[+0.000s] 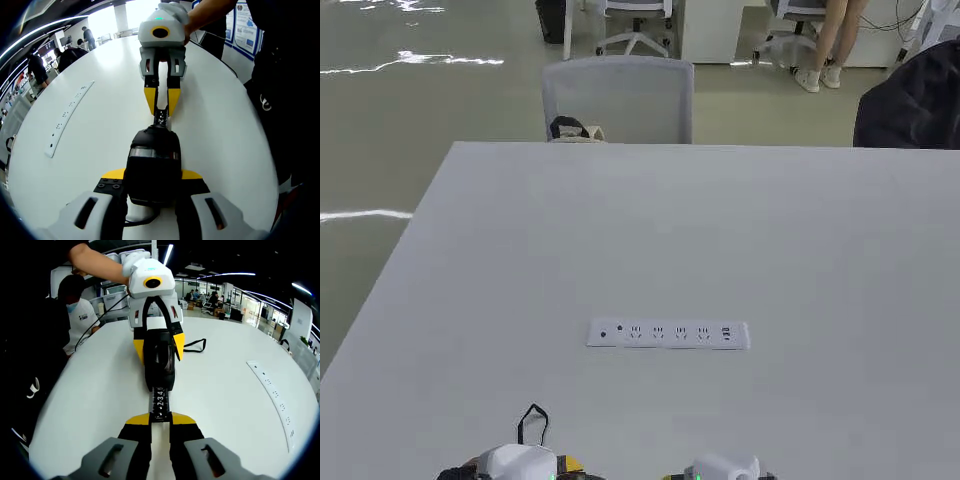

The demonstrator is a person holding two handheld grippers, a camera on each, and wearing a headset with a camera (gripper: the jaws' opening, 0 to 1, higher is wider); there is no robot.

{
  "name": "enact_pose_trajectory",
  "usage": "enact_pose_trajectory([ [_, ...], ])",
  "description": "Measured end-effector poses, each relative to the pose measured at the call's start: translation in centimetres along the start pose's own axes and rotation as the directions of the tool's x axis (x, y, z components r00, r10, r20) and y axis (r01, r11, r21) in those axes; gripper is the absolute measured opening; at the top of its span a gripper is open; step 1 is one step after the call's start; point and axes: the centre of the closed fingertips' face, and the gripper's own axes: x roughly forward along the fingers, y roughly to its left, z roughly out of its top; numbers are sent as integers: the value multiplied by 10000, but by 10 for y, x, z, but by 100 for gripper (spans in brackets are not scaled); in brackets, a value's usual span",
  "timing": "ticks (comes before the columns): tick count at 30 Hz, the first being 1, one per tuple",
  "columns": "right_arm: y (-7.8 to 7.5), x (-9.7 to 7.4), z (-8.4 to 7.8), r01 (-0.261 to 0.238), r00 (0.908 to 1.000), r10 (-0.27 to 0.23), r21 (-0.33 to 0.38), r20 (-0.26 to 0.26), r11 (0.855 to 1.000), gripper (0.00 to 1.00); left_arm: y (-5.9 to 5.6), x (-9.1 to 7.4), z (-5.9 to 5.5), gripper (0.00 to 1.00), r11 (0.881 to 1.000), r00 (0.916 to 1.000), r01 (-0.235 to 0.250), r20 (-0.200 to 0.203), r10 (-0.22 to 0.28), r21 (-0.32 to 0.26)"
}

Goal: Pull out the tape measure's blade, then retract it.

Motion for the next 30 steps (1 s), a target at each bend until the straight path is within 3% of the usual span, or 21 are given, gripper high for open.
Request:
enact_pose_trajectory([
  [30, 1, -15, -8, 215, 9997, -214, 54, -106, 9998, 11, 0, 0, -1, 33, 9996, 9999, -104, 21, 105, -265],
])
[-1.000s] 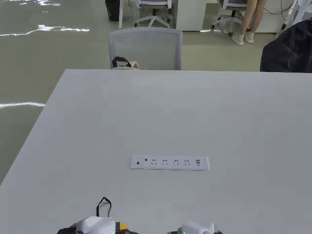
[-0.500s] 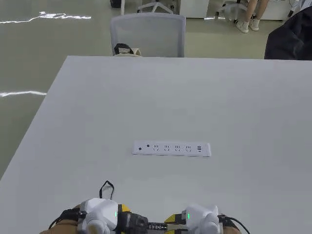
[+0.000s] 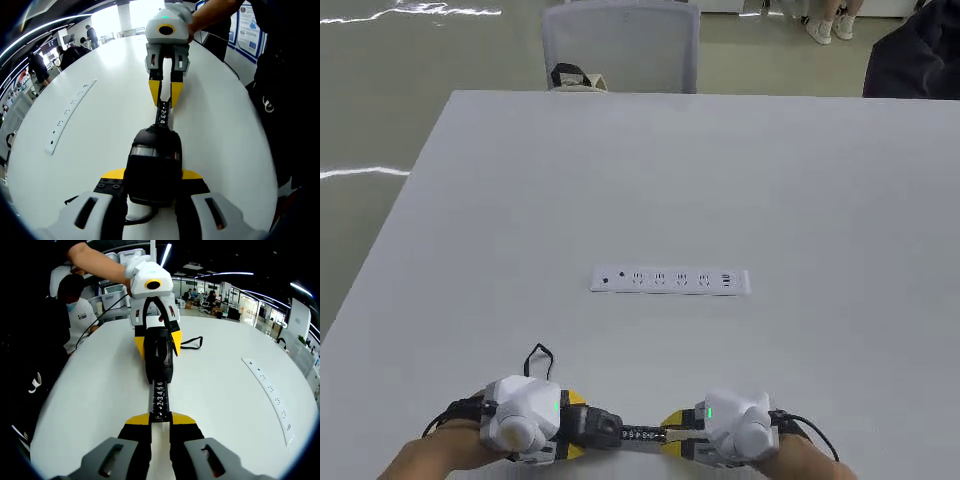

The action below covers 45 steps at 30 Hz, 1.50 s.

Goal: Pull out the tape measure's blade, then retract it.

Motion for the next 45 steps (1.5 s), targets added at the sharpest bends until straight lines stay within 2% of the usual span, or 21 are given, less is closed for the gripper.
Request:
enact_pose_trajectory([
  [16, -1, -11, -4, 37, 10000, -36, -124, 52, 9999, 11, 0, -1, -2, 32, 10000, 10000, -28, 47, 29, -29],
  [25, 0, -19, -13, 20, 10000, -20, 42, 10, 10000, 11, -1, -1, -3, 32, 9998, 10000, 31, -41, -32, -203],
  [29, -3, -24, -16, 124, 9999, -125, 168, 73, 9998, 11, -2, -2, -5, 31, 9999, 9998, -16, -217, 19, 115],
  [45, -5, -33, -28, 135, 9999, -134, 216, -28, 9997, 11, -1, 0, -4, 30, 9999, 9998, 23, -196, -25, -100],
])
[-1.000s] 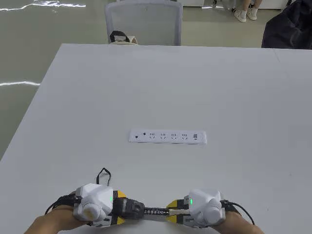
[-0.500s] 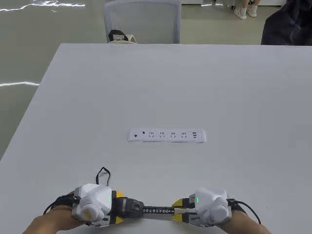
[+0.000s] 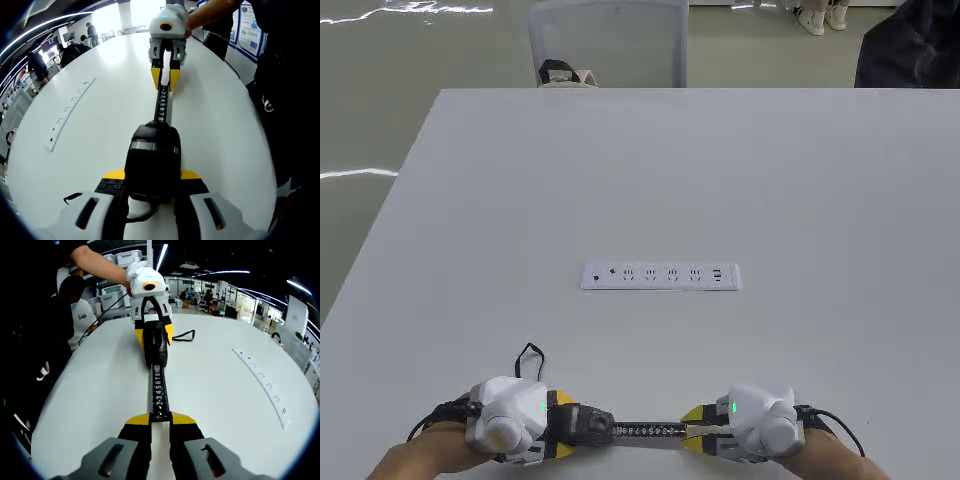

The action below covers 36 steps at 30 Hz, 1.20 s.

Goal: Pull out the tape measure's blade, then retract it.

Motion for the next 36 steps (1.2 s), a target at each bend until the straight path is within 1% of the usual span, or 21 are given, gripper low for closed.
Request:
enact_pose_trajectory([
  [9, -3, -7, -7, 64, 10000, -63, 121, -29, 9999, 10, 1, 1, -1, 30, 10000, 10000, 14, -5, -14, -66],
  [22, -3, -17, -17, 102, 9999, -99, 285, -119, 9995, 10, 1, 2, 0, 30, 10000, 10000, 24, -42, -24, -96],
  [29, -5, -23, -25, 156, 9997, -149, 369, -195, 9992, 10, 1, 1, 1, 30, 10000, 10000, 32, -43, -33, -94],
  [36, -6, -30, -32, 204, 9994, -191, 432, -306, 9989, 10, 1, 2, 0, 30, 10000, 10000, 30, -53, -31, -93],
])
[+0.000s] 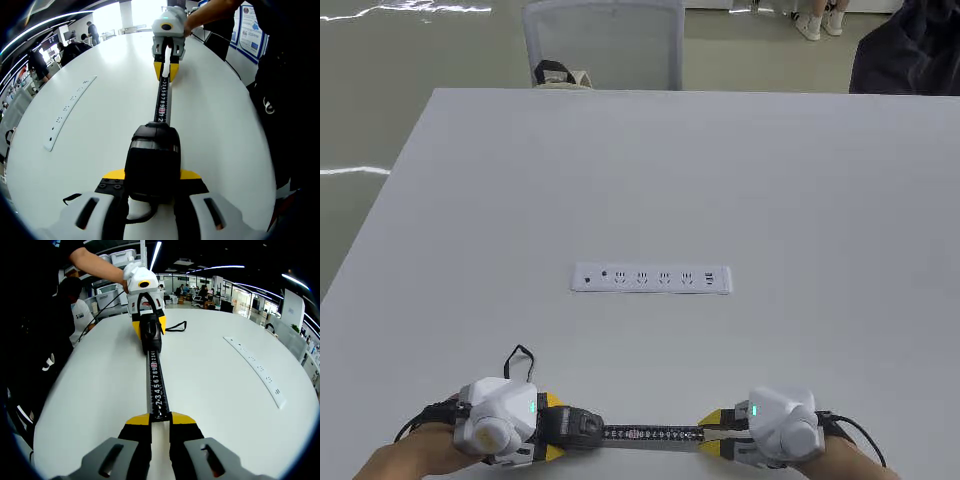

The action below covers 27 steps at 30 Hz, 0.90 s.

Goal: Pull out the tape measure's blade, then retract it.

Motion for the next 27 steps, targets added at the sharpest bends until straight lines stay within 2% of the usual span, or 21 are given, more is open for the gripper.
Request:
enact_pose_trajectory([
  [27, -3, -24, -26, 144, 9997, -137, 358, -205, 9993, 10, -1, 0, 3, 31, 10000, 9999, 56, -113, -56, -23],
])
